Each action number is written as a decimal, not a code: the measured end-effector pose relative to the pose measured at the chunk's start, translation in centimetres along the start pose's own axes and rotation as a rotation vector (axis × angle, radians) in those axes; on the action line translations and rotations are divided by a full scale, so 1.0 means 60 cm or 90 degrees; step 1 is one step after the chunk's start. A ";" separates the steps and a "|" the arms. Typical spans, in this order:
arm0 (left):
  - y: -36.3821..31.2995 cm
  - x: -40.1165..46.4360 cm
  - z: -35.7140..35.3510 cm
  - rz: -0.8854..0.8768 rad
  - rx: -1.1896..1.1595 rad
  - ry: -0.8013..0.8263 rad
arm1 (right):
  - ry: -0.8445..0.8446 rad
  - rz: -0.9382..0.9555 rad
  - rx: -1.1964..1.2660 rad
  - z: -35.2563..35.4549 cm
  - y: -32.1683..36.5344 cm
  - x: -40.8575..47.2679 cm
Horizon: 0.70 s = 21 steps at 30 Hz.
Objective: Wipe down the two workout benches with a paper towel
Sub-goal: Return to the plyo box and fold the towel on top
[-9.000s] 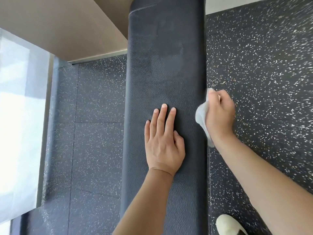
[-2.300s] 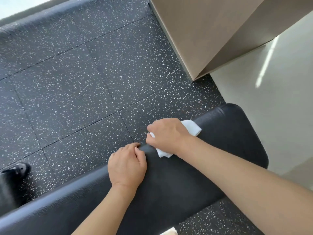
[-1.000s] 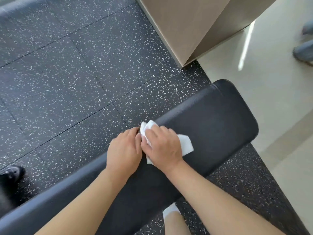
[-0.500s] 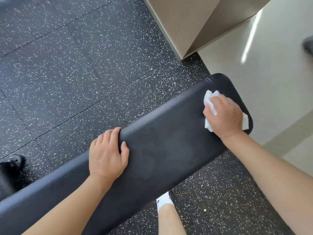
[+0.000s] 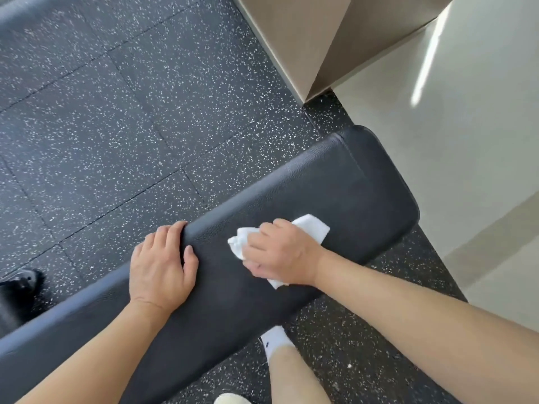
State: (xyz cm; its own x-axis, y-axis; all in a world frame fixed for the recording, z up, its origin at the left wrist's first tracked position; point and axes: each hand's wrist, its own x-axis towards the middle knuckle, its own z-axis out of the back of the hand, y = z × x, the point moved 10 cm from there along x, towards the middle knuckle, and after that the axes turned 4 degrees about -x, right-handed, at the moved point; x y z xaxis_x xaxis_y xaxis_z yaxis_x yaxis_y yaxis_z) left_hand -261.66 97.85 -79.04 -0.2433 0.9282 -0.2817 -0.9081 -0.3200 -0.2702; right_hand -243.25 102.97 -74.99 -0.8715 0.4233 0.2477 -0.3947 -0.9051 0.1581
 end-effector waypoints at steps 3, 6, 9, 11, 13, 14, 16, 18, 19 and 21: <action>-0.001 0.003 -0.007 0.019 0.040 0.056 | 0.062 -0.161 -0.121 0.036 -0.169 -0.008; -0.009 -0.006 0.006 0.055 0.071 0.142 | 0.189 -0.410 -0.105 0.077 -0.279 -0.007; -0.026 -0.044 0.079 0.030 0.058 0.125 | 0.202 -0.503 -0.026 0.110 -0.260 0.017; -0.015 -0.087 0.168 0.032 0.002 0.056 | 0.140 -0.533 0.041 0.156 -0.209 0.052; 0.016 -0.135 0.261 0.054 -0.020 0.010 | 0.089 -0.545 0.084 0.210 -0.146 0.086; 0.037 -0.161 0.303 0.067 -0.020 0.000 | 0.071 -0.551 0.103 0.238 -0.111 0.100; 0.072 -0.217 0.382 0.093 -0.032 -0.024 | 0.072 -0.552 0.144 0.285 -0.042 0.120; 0.093 -0.273 0.463 0.108 -0.046 -0.061 | 0.082 -0.526 0.175 0.331 0.027 0.137; 0.098 -0.299 0.502 0.112 -0.042 -0.079 | 0.078 -0.513 0.188 0.357 0.057 0.145; 0.103 -0.350 0.574 0.117 -0.030 -0.108 | 0.063 -0.489 0.207 0.416 0.109 0.164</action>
State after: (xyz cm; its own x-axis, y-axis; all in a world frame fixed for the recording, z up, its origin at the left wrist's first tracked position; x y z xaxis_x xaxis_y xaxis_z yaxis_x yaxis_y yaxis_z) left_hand -273.93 82.92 -43.08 -0.4598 0.8711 -0.1726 -0.8273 -0.4908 -0.2732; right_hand -247.14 102.19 -47.67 -0.4226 0.8978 -0.1241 -0.7981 -0.3038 0.5203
